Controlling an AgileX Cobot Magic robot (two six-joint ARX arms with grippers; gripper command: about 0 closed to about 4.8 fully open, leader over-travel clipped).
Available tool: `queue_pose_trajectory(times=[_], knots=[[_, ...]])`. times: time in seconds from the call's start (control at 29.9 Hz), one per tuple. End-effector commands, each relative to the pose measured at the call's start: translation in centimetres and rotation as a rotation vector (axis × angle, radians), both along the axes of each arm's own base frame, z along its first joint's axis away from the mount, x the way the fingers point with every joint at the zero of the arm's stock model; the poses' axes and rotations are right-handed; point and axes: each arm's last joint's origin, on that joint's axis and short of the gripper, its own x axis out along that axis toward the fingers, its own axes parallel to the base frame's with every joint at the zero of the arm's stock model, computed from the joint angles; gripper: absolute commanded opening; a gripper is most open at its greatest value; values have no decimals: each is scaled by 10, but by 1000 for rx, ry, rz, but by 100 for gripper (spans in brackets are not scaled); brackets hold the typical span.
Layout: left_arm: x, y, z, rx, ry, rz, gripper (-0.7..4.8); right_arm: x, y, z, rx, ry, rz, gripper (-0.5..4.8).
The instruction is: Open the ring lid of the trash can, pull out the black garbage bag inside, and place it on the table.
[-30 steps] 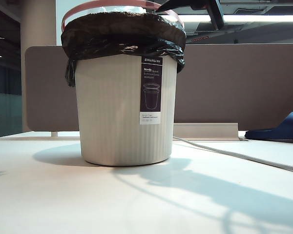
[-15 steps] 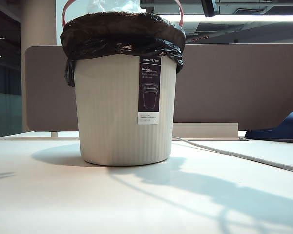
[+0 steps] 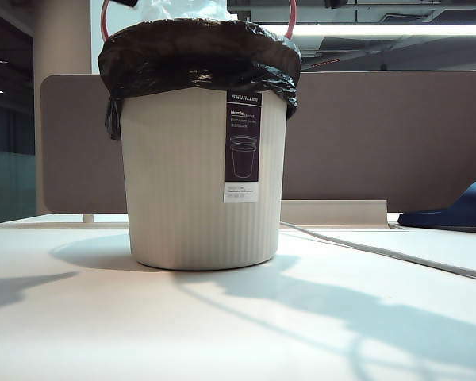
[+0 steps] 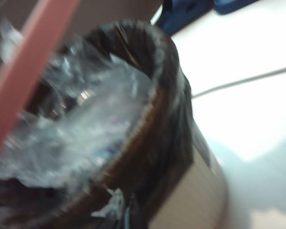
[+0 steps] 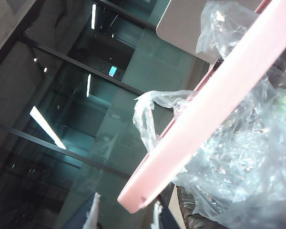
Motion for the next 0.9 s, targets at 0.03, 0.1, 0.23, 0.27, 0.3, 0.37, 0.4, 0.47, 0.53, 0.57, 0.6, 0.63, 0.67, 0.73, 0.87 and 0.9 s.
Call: queue_pose_trajectory(times=[0.03,0.1,0.23,0.27,0.3,0.37,0.4,0.47,0.53,0.57,0.6,0.63,0.67,0.73,0.87,0.9], knots=[[1,-1,9,-28,-82,-13,-6,-1,0,4,16,-20,6,149],[3,-2,10,-32,-108,-14,-6,-1,0,4,16,-20,7,149],[14,-8,8,-12,-153,-23,-6,-2,0,5,16,-24,28,149],[18,-11,6,-13,-156,-19,-6,-2,0,5,18,-28,33,149],[20,-12,6,-14,-159,-17,-6,-2,0,5,21,-32,36,149],[24,-14,6,-25,-183,-10,-6,-2,0,6,26,-41,46,149],[24,-14,8,-20,-213,-10,-6,-3,0,6,25,-41,49,149],[25,-13,12,-21,-261,21,-6,-3,1,6,25,-42,53,149],[25,-13,14,-29,-278,29,-6,-3,1,6,25,-42,53,149],[25,-13,14,-28,-281,28,-6,-3,1,6,25,-42,53,149],[25,-13,14,-17,-292,28,-6,-3,1,6,25,-42,53,149],[25,-13,14,-15,-296,27,-6,-3,1,6,25,-43,56,149],[25,-13,15,-17,-300,28,-6,-3,1,6,24,-43,61,149],[25,-13,16,-25,-314,34,-6,-3,1,7,27,-50,73,149],[26,-12,21,-44,-358,74,-6,-6,0,17,46,-184,124,149],[26,-12,22,-48,-364,74,-6,-8,0,20,43,-249,139,149]])
